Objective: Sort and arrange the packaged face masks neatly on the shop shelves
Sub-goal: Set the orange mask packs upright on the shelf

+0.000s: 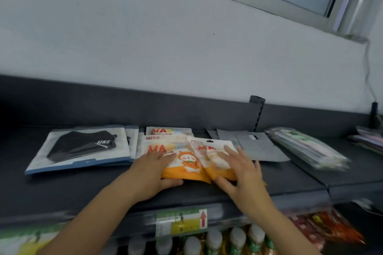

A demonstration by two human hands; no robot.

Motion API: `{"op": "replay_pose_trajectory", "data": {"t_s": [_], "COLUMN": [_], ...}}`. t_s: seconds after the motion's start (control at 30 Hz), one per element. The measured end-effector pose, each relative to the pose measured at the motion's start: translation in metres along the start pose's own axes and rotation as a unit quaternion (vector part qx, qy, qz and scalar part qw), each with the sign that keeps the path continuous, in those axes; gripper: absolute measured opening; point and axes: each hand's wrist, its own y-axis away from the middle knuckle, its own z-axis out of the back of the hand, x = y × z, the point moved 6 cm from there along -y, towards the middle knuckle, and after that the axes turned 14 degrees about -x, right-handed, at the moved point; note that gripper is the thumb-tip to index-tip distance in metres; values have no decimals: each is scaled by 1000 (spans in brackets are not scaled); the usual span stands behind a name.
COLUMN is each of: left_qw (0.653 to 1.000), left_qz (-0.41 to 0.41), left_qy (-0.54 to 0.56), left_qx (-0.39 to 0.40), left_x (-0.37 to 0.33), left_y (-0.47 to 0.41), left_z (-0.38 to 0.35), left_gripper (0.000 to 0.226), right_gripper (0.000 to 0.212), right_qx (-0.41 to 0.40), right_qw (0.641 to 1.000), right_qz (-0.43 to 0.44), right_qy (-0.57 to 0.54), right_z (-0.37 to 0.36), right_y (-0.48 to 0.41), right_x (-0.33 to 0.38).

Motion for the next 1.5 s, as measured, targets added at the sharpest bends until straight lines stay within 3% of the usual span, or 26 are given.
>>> {"op": "replay_pose_trajectory", "data": {"t_s": [0.07,0.1,0.27,0.47,0.53,0.67,0.77,0.83,0.9,0.97,1.03,1.13,1.2,1.27,1.3,1.43,1.5], "left_qw": [1000,1000,1000,997,994,990,989,990,992,993,993,993,993,993,993,993,994], "left_qz": [-2,-3,2,16,11,-49,-67,-64,-56,-51,-50,-44,-44,-45,-44,-41,-42], "left_qy": [-1,1,11,66,100,120,106,98,93,91,90,94,96,95,94,92,90], "left_qx": [2,1,-4,-24,-35,-63,-73,-79,-71,-63,-60,-56,-55,-54,-54,-55,-55], "left_x": [-1,-2,0,3,2,-2,0,1,1,1,1,3,3,3,2,1,1], "left_y": [0,0,-1,-1,0,-1,-2,-4,-5,-5,-5,-5,-6,-6,-6,-5,-5], "left_z": [0,0,-1,-2,-1,2,1,1,0,0,-1,-1,-2,-2,-2,-1,-1], "left_gripper": [81,81,82,101,111,99,79,75,74,74,74,74,75,75,75,76,76], "right_gripper": [90,95,88,87,90,51,40,37,44,60,76,84,71,43,39,22,25], "right_qx": [73,84,220,265,260,226,190,148,105,107,155,198,198,194,177,110,103], "right_qw": [996,995,968,959,963,966,946,940,970,986,964,934,935,921,915,931,938], "right_qz": [-24,-47,-112,-93,-72,-52,-103,-151,-141,-125,-162,-234,-189,-70,-28,-54,-74], "right_qy": [41,16,-55,-39,-22,-114,-242,-267,-167,10,145,186,224,329,363,343,323], "right_z": [-11,-9,-8,-19,-26,-41,-39,-31,-23,-21,-22,-17,-17,-16,-14,-1,4], "right_y": [7,6,1,-4,-10,-18,-22,-30,-43,-56,-60,-62,-64,-68,-70,-71,-70], "right_x": [-9,-11,-10,2,10,33,37,19,-13,-56,-100,-142,-148,-138,-133,-136,-142]}}
